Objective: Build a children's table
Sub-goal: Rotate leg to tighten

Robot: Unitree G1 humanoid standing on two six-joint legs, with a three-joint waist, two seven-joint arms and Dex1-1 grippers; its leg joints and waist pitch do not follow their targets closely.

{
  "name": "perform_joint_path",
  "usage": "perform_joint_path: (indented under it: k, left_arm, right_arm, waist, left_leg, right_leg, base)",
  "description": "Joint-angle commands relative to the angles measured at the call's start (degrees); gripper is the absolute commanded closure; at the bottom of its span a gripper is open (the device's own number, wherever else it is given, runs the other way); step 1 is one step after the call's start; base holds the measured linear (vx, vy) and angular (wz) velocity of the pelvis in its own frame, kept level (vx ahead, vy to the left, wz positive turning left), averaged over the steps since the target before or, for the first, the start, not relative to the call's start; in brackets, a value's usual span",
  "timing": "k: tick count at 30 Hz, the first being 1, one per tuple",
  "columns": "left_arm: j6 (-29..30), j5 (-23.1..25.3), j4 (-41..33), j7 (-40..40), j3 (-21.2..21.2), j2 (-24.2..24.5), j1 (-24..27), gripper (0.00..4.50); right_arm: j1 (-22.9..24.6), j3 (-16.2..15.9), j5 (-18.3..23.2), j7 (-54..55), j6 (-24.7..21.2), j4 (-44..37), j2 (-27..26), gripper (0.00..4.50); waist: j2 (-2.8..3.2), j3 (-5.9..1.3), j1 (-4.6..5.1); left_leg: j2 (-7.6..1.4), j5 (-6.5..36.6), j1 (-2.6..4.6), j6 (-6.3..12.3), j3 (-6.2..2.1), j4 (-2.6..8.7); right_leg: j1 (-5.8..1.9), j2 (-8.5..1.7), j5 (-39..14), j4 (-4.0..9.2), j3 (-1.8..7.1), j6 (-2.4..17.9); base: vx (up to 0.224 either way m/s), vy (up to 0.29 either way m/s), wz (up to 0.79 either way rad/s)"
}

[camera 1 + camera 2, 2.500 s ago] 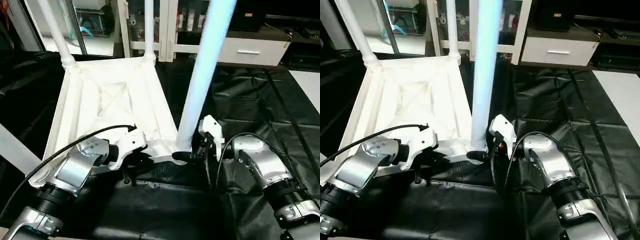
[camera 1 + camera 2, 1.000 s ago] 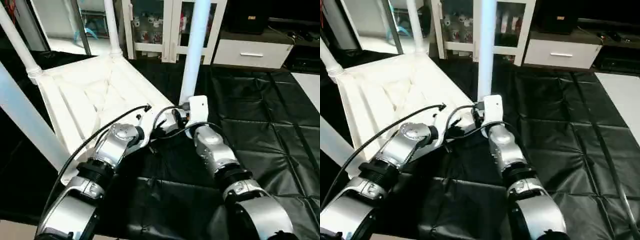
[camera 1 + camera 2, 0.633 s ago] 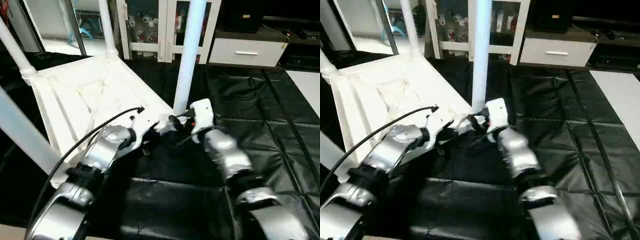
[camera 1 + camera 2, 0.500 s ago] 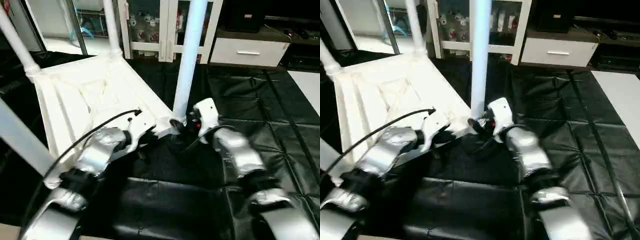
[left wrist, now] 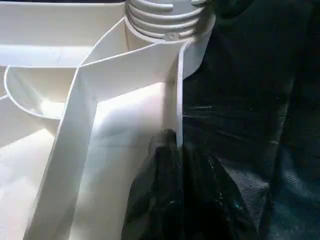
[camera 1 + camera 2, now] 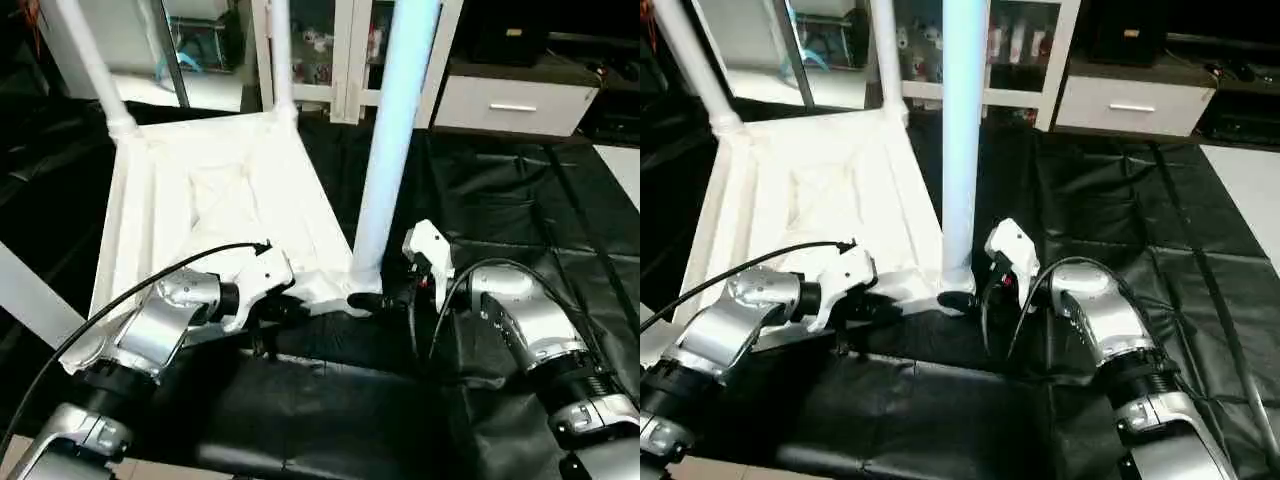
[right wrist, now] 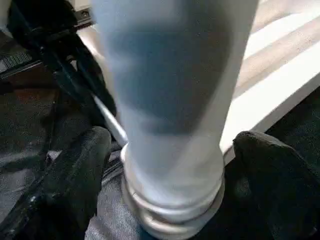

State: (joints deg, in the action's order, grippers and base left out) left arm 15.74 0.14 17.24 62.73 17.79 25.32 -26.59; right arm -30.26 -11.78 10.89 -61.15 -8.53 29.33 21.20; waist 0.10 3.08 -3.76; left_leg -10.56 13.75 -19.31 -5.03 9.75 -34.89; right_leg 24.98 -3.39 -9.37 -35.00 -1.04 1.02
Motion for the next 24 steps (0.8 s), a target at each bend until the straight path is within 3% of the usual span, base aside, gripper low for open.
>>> perform_joint_path:
  k: [1,3,5,6,8,11,17,24]
  left_arm:
    - [0.0,-1.5,-2.9,1.7,1.1,-0.6,0.0,4.5]
    - [0.1,-1.6,-3.0,1.8,1.1,-0.7,0.0,4.5]
    - [0.3,-1.5,-3.1,2.0,1.1,-0.7,0.0,4.5]
    - [0.4,-1.5,-3.1,2.0,1.1,-0.9,-0.1,4.5]
    - [0.3,-1.5,-2.7,1.9,1.2,-1.1,-0.5,4.5]
    - [-0.1,-1.2,-1.6,1.5,1.2,-1.1,-1.4,4.5]
    - [0.0,-1.2,-1.7,1.1,1.1,-1.0,-1.4,4.5]
    - [0.1,-1.3,-2.4,1.4,1.3,-0.8,-0.5,4.5]
  right_arm:
    - [-0.2,-0.1,-0.1,0.7,0.1,-0.3,-0.2,0.27]
    - [-0.4,-0.2,-0.5,0.8,0.0,0.2,-0.5,0.27]
    - [-0.6,-0.2,-0.9,0.9,-0.1,0.5,-0.7,0.27]
    - [-0.7,-0.3,-1.2,1.1,-0.1,0.9,-1.0,0.27]
    - [-1.1,-0.2,-1.2,1.1,-0.2,1.3,-1.5,0.54]
    - [-1.9,-0.6,-1.1,0.1,-0.2,2.0,-1.8,0.81]
    - [-2.6,-0.9,-1.9,-0.3,0.8,3.4,-1.7,1.48]
    - [-2.8,-0.9,-2.7,-0.7,1.3,4.1,-1.2,1.72]
  waist:
    - [1.13,-3.96,-0.09]
    - [0.77,-3.99,0.07]
    - [0.87,-4.05,0.03]
    - [1.26,-4.08,-0.03]
    - [0.62,-4.13,-0.09]
    - [0.59,-4.06,-0.15]
    - [0.71,-4.12,-0.37]
    - [1.07,-4.17,-0.47]
  left_leg:
    - [-1.61,4.1,-0.44,4.44,-0.08,3.84]
    - [-1.48,4.3,-0.52,4.13,0.0,3.82]
    - [-1.48,4.1,-0.55,4.07,-0.03,3.79]
    - [-1.5,3.9,-0.53,3.98,-0.1,3.77]
    - [-1.48,3.1,-0.68,4.44,-0.09,3.73]
    - [-1.57,3.2,-0.7,4.6,-0.1,3.76]
    - [-1.62,2.2,-0.69,4.75,-0.04,3.65]
    - [-1.67,2.7,-0.58,4.45,-0.02,3.62]
  right_leg:
    - [-4.18,-3.32,-4.2,2.93,1.59,17.1]
    - [-4.35,-3.18,-3.4,3.04,1.56,17.1]
    - [-4.44,-3.2,-2.9,2.94,1.53,17.2]
    - [-4.41,-3.24,-2.5,2.84,1.52,17.3]
    - [-4.6,-3.29,-1.5,2.69,1.52,17.7]
    - [-4.53,-3.35,-2.9,2.81,1.46,17.4]
    - [-4.48,-3.41,-1.4,2.61,1.43,17.7]
    - [-4.48,-3.35,-1.0,2.58,1.27,17.8]
  base:
    - [0.0,0.0,0.0]
    - [0.0,0.0,0.0]
    - [0.0,0.0,0.0]
    - [0.0,0.0,0.0]
    - [0.0,0.0,0.0]
    - [0.0,0.0,0.0]
    - [0.0,0.0,0.0]
    - [0.0,0.0,0.0]
